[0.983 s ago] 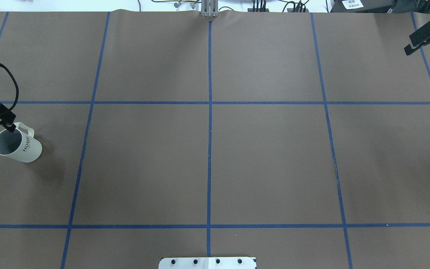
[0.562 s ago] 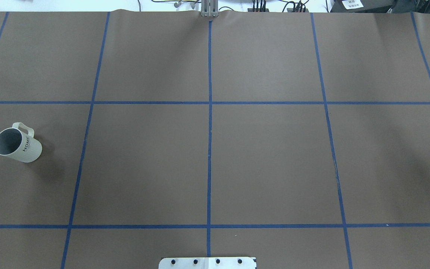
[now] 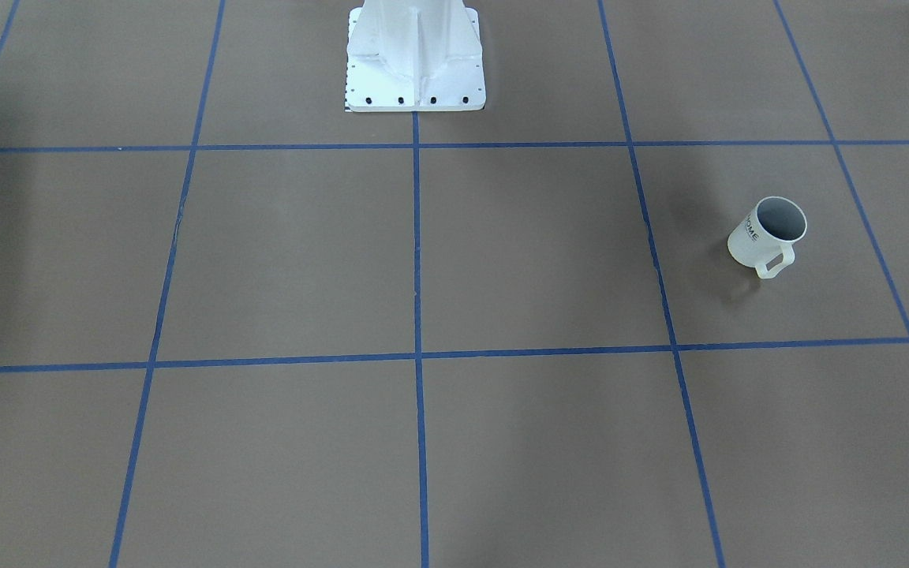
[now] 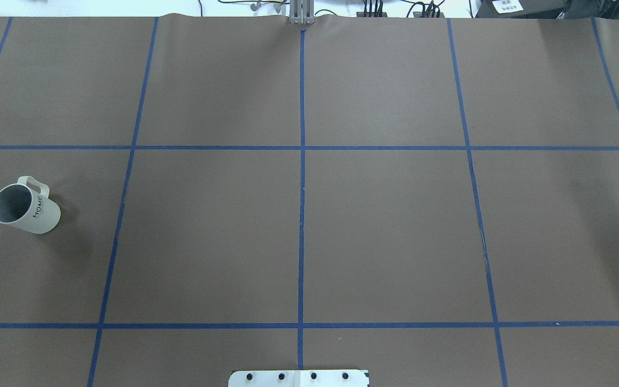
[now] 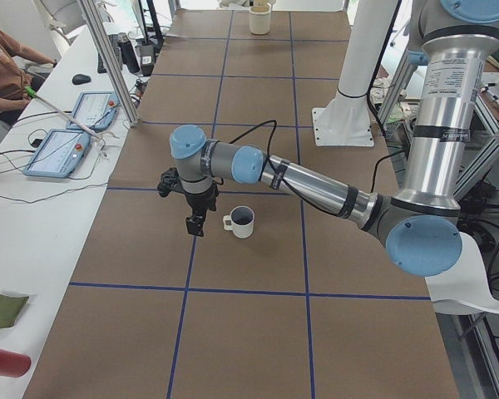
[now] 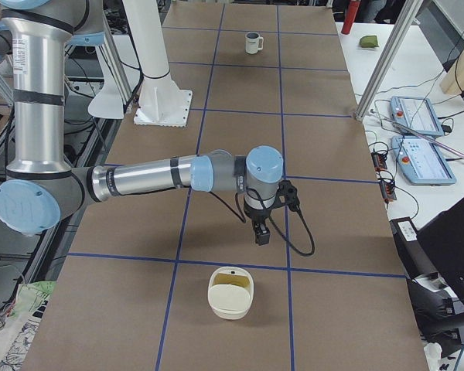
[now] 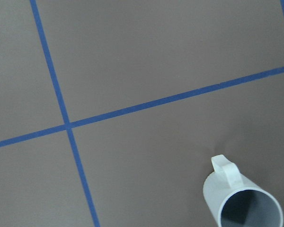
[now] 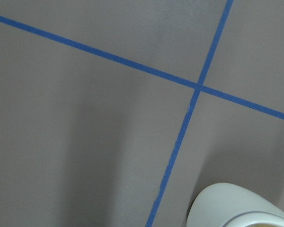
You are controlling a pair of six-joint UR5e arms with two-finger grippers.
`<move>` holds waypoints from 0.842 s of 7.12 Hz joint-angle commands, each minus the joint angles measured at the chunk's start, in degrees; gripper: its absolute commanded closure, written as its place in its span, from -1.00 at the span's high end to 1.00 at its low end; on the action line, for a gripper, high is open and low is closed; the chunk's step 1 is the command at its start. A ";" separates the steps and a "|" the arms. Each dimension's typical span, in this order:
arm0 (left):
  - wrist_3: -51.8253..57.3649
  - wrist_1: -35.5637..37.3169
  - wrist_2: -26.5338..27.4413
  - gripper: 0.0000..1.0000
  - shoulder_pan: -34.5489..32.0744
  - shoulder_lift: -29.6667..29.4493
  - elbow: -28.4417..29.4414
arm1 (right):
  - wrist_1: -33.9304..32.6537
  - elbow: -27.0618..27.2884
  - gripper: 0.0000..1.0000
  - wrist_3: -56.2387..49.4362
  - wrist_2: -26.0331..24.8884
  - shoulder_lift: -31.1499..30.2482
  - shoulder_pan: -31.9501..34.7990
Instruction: Left arm hands cup to right arm to dump lemon
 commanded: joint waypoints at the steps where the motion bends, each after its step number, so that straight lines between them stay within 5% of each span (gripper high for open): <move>1: 2.49 0.03 0.01 1.00 -2.33 0.46 1.41 | 4.07 -2.72 1.00 0.63 -0.02 -0.98 0.68; 3: 3.19 -0.67 0.36 1.00 -10.56 1.25 2.80 | 4.16 -3.07 1.00 3.07 -0.29 -0.98 0.68; 6: 1.62 -2.08 0.45 1.00 -13.15 1.17 8.71 | 4.16 -3.33 1.00 5.20 0.51 -0.81 0.68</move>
